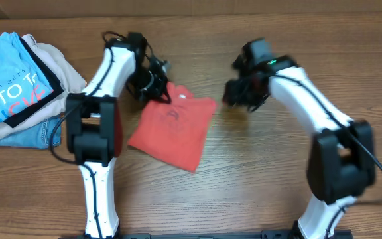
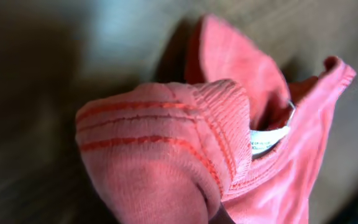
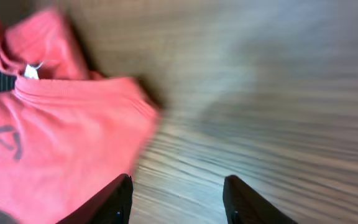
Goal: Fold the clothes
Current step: 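Lift the folded red shirt with the left gripper toward the clothes stack, then place the red shirt on top of the clothes stack and release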
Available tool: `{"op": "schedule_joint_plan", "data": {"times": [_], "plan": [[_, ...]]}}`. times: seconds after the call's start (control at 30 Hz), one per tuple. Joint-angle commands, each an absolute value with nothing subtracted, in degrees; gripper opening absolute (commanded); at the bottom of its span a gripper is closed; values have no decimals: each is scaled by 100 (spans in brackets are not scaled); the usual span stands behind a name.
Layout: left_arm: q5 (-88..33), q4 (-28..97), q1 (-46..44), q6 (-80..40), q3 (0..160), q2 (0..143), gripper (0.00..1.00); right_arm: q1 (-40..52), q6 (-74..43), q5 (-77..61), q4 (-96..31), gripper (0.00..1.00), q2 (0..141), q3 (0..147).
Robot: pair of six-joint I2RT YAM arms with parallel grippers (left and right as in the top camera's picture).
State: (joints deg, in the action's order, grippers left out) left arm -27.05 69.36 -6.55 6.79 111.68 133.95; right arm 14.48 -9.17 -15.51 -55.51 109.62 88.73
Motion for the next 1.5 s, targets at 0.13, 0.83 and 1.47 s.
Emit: {"op": "schedule_joint_plan", "data": {"times": [0.13, 0.83, 1.47], "plan": [[-1035, 7168, -16, 408, 11601, 11574, 4, 932, -871, -1087, -5977, 51, 9793, 9301], [952, 6154, 1579, 471, 11603, 9738, 4, 823, -740, -897, -6650, 51, 9568, 9301], [272, 5122, 2965, 165, 11601, 10899, 4, 823, -746, -902, -6799, 52, 9568, 9299]]}}
